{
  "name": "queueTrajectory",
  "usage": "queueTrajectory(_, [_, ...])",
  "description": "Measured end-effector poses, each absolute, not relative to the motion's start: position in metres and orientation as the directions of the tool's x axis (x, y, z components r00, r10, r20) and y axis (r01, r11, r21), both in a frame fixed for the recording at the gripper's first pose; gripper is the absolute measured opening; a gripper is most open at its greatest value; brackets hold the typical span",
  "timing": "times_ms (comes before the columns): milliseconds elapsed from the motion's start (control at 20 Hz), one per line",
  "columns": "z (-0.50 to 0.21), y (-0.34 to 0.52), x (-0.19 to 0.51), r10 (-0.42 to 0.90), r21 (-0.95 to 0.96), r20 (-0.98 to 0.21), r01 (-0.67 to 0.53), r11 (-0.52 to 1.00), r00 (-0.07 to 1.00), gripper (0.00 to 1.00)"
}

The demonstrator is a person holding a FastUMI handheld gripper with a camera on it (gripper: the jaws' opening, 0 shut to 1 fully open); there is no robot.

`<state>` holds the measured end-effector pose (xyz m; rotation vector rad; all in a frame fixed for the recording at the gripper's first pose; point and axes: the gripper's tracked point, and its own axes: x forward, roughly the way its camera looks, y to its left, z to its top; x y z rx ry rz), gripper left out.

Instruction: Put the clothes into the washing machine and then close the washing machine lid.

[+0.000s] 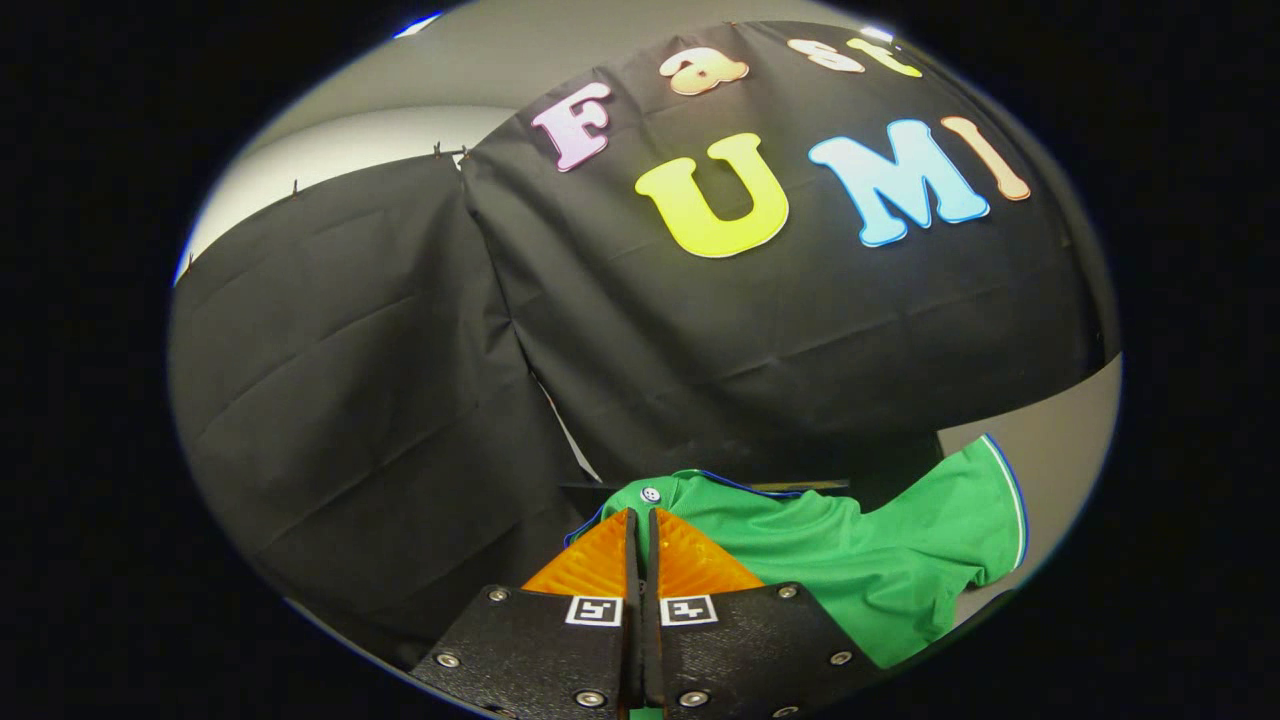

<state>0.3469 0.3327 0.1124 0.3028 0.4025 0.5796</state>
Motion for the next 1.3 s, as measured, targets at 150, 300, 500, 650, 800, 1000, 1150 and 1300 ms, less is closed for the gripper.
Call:
queueTrajectory(150, [0.094, 0.356, 0.346, 0.580, 0.385, -0.304, -0.460, 0.800, 0.756, 0.00])
queueTrajectory(300, [0.066, 0.375, 0.348, 0.570, 0.375, -0.348, -0.446, 0.812, 0.744, 0.00])
queueTrajectory(500, [0.026, 0.396, 0.350, 0.563, 0.371, -0.406, -0.434, 0.821, 0.720, 0.00])
queueTrajectory(650, [-0.003, 0.409, 0.353, 0.550, 0.359, -0.442, -0.423, 0.832, 0.708, 0.00])
queueTrajectory(800, [-0.037, 0.412, 0.358, 0.509, 0.318, -0.490, -0.399, 0.860, 0.708, 0.00])
queueTrajectory(1000, [-0.081, 0.408, 0.361, 0.457, 0.273, -0.559, -0.368, 0.889, 0.692, 0.00])
queueTrajectory(1150, [-0.105, 0.405, 0.363, 0.440, 0.265, -0.592, -0.353, 0.897, 0.675, 0.03])
queueTrajectory(1300, [-0.120, 0.406, 0.363, 0.441, 0.265, -0.601, -0.355, 0.897, 0.667, 0.11])
